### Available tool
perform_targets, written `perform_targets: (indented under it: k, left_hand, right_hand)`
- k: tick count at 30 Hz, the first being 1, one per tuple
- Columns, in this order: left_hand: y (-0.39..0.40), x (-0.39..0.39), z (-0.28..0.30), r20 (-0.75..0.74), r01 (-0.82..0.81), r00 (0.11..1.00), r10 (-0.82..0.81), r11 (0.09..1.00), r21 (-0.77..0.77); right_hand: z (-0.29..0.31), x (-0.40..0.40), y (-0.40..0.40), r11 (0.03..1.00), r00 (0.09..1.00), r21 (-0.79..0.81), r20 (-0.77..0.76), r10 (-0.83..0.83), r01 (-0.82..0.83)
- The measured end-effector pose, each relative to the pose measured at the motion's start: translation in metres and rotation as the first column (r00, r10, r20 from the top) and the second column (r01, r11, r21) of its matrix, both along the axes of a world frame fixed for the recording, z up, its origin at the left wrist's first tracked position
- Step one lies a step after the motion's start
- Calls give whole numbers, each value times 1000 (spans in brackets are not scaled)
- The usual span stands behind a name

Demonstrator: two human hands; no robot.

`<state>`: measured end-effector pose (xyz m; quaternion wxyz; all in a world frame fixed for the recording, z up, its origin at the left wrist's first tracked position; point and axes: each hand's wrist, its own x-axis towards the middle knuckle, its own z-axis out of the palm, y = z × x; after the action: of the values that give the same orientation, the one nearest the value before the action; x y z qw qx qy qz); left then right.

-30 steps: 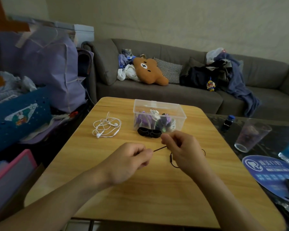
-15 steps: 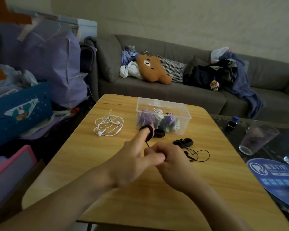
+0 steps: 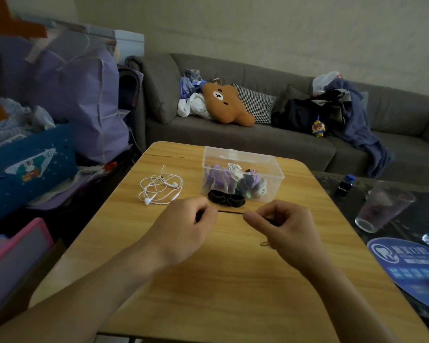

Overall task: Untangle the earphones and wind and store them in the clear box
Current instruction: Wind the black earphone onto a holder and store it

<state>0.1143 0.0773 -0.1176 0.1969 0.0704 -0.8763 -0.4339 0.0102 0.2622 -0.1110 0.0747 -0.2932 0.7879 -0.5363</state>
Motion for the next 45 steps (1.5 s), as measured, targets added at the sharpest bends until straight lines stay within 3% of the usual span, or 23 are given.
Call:
perform_targets:
  k: [3, 6, 9, 13, 16, 18, 20, 23, 25, 28, 31, 33, 35, 37, 39, 41, 43, 45]
  left_hand:
    - [-3, -3, 7, -85, -32, 994, 71, 919, 394]
    - [-5, 0, 17, -159, 67, 982, 99, 606, 793]
    - [-7, 5, 26, -176, 173, 984, -29, 391, 904]
    - [-9, 7, 28, -241, 252, 968, -76, 318, 914]
    - [-3, 7, 24, -276, 298, 955, -112, 367, 881]
    - [4, 8, 22, -263, 298, 954, -145, 550, 780]
    - [11, 9, 17, -194, 259, 964, -181, 797, 545]
    - [17, 8, 6, -16, 212, 977, -212, 968, 133]
    - [19, 8, 4, 102, 203, 975, -199, 979, -31]
    - [15, 7, 7, 200, 133, 972, -120, 990, -54]
    - [5, 0, -3, 202, 68, 979, -33, 983, -169]
    - [1, -4, -8, 206, 54, 978, -28, 992, -117]
    - [5, -4, -5, 179, 67, 980, -92, 988, 142]
    - [10, -2, 5, 79, 59, 990, -116, 857, 511]
    - [11, -1, 12, -10, 55, 997, -79, 586, 809]
    - [9, -1, 18, -86, 92, 996, -34, 332, 939]
    - [5, 0, 23, -159, 157, 987, -12, 237, 959]
    - [-1, 0, 21, -223, 218, 975, -17, 280, 935]
  right_hand:
    - [-2, -4, 1, 996, 999, 92, 33, 12, -15]
    - [-2, -1, -1, 976, 996, 198, -3, 94, -91]
    - [-3, 10, -7, 937, 982, 308, -34, 186, -166]
    - [-5, 23, -17, 903, 968, 370, -33, 249, -219]
    - [-5, 37, -26, 864, 944, 423, -55, 324, -272]
    - [-5, 47, -31, 854, 925, 415, -67, 373, -314]
    - [-4, 53, -33, 868, 913, 355, -83, 400, -348]
    - [0, 53, -29, 904, 906, 249, -157, 393, -348]
    - [5, 49, -23, 931, 920, 203, -195, 341, -303]
    - [11, 37, -12, 955, 924, 260, -311, 223, -143]
    - [17, 27, -1, 957, 946, 286, -297, 130, -42]
    - [19, 22, 3, 953, 956, 301, -273, 107, -20]
    - [18, 18, 4, 947, 958, 322, -270, 95, -3]
    - [18, 17, 5, 942, 967, 335, -240, 87, -2]
    - [19, 19, 6, 940, 977, 340, -187, 102, -33]
    - [17, 23, 3, 927, 976, 370, -168, 138, -68]
    - [13, 27, -2, 893, 969, 439, -159, 187, -100]
    - [9, 34, -8, 858, 955, 490, -147, 258, -157]
